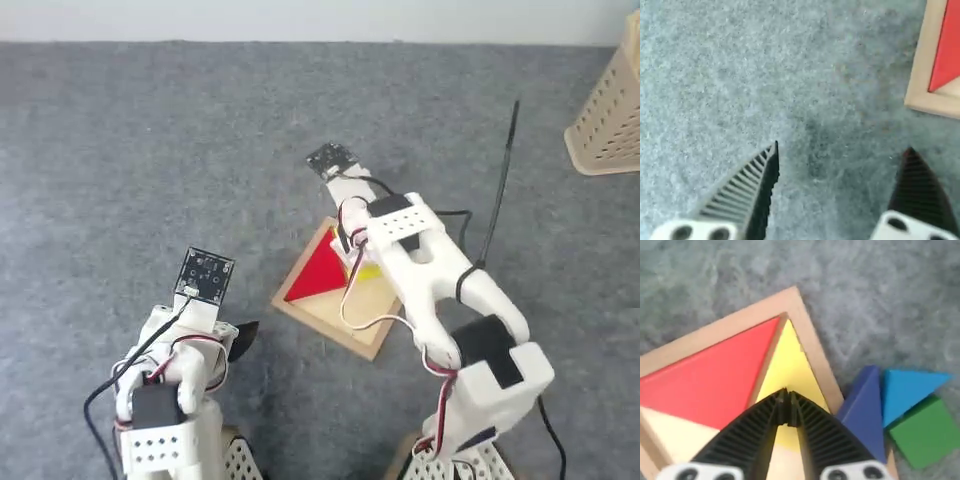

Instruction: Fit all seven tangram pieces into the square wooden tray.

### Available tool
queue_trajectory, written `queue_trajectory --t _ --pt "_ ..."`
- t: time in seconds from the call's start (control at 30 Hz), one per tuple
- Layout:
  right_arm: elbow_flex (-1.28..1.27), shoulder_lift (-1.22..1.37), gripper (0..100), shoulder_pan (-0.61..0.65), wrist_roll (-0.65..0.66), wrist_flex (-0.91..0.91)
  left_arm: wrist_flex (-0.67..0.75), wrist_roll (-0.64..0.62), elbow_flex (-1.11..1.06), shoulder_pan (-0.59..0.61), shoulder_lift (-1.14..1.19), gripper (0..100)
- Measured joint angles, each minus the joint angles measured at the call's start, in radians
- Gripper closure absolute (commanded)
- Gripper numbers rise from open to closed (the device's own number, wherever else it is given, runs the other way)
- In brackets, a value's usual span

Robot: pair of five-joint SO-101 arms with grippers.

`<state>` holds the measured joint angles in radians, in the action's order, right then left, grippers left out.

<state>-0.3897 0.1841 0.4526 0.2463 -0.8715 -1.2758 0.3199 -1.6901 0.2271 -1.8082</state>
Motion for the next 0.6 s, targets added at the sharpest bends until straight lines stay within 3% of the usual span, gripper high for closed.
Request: queue_trajectory --t 0.2,0.43,0.6 --pt "-0.003 -0.043 99.2 -0.003 -0.035 -0.015 0.000 0.000 0.000 0.000 0.000 65" --pt "-0.110 -0.348 98.7 -0.005 -0.272 -0.135 0.000 0.000 0.000 0.000 0.000 65" --pt "-0.236 -0.393 82.7 -0.014 -0.351 -0.170 0.000 0.000 0.000 0.000 0.000 65"
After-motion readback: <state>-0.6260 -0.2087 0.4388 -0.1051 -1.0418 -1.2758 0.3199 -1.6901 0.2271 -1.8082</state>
